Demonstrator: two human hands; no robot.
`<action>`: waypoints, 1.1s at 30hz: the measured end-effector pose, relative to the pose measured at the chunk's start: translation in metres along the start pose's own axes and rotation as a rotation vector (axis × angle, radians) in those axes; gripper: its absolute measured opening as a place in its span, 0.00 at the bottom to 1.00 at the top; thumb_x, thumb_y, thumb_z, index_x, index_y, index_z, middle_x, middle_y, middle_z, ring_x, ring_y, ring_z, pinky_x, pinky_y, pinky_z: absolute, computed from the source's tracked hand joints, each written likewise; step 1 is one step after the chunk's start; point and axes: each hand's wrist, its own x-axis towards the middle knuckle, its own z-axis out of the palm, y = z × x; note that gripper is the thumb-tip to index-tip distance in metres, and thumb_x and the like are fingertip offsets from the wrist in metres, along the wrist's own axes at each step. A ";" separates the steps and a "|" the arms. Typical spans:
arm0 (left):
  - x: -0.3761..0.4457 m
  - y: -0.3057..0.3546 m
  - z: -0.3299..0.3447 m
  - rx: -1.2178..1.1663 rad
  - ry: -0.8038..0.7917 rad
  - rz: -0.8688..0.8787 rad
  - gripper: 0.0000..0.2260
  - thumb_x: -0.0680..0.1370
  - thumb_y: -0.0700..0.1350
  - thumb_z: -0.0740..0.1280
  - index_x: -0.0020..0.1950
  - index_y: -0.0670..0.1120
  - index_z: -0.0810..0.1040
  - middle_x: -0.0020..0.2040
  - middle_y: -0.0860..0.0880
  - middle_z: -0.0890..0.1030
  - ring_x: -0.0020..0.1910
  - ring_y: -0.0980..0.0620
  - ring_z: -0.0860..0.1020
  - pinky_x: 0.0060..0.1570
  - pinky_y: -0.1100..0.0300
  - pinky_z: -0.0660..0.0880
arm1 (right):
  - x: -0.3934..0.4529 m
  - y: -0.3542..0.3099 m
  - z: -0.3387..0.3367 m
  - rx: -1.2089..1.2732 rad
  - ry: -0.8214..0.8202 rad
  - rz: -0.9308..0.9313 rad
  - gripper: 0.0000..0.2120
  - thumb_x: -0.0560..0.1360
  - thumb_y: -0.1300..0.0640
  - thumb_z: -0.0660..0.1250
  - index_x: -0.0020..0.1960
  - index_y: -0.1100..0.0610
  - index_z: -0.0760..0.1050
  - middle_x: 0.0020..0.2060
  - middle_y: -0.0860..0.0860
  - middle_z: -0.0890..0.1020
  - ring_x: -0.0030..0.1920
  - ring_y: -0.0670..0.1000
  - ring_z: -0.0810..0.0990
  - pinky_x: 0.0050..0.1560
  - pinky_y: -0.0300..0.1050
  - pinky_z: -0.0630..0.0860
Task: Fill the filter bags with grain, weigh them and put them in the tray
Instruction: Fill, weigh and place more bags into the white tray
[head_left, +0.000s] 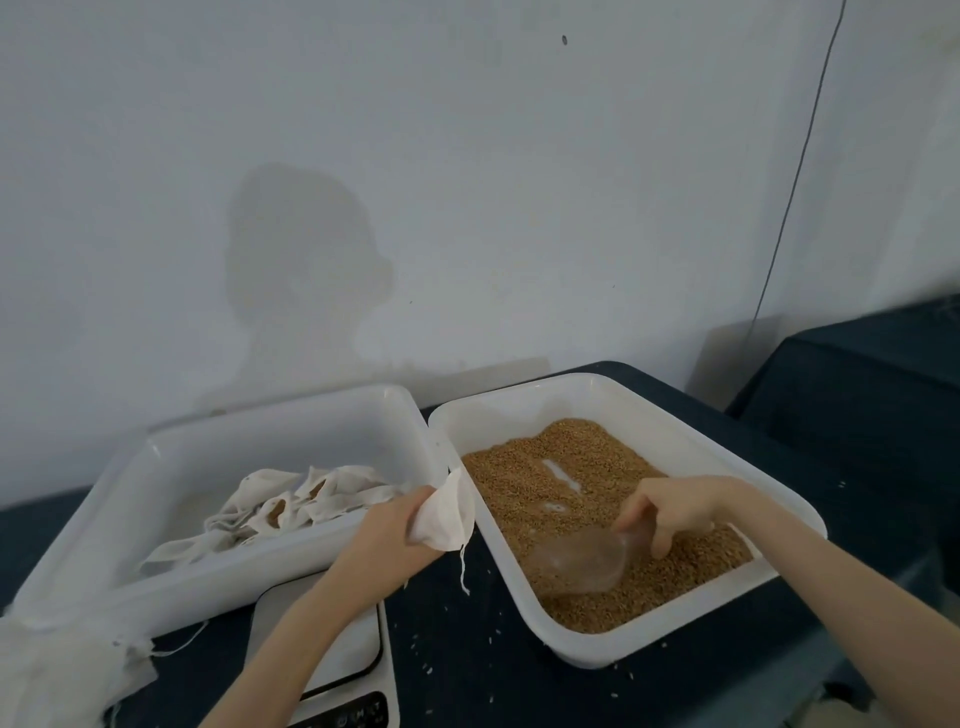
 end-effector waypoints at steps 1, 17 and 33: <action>-0.001 0.000 0.000 -0.003 -0.001 -0.002 0.09 0.71 0.53 0.69 0.45 0.66 0.72 0.38 0.59 0.79 0.38 0.64 0.77 0.34 0.72 0.69 | -0.001 0.003 0.000 0.047 -0.003 -0.025 0.23 0.71 0.70 0.69 0.56 0.44 0.81 0.54 0.40 0.81 0.53 0.41 0.78 0.53 0.35 0.74; -0.006 0.008 0.002 -0.046 -0.021 -0.052 0.09 0.72 0.50 0.70 0.51 0.55 0.76 0.45 0.53 0.80 0.45 0.53 0.79 0.40 0.61 0.76 | -0.016 -0.025 -0.009 0.243 0.169 -0.321 0.21 0.71 0.64 0.70 0.59 0.44 0.80 0.60 0.43 0.80 0.59 0.49 0.79 0.60 0.46 0.77; -0.011 0.003 -0.009 0.192 -0.040 -0.080 0.14 0.71 0.59 0.67 0.54 0.63 0.67 0.47 0.60 0.77 0.46 0.61 0.76 0.44 0.65 0.71 | -0.019 -0.066 -0.013 0.035 0.195 -0.382 0.21 0.70 0.67 0.71 0.54 0.44 0.81 0.44 0.30 0.79 0.46 0.34 0.77 0.48 0.29 0.73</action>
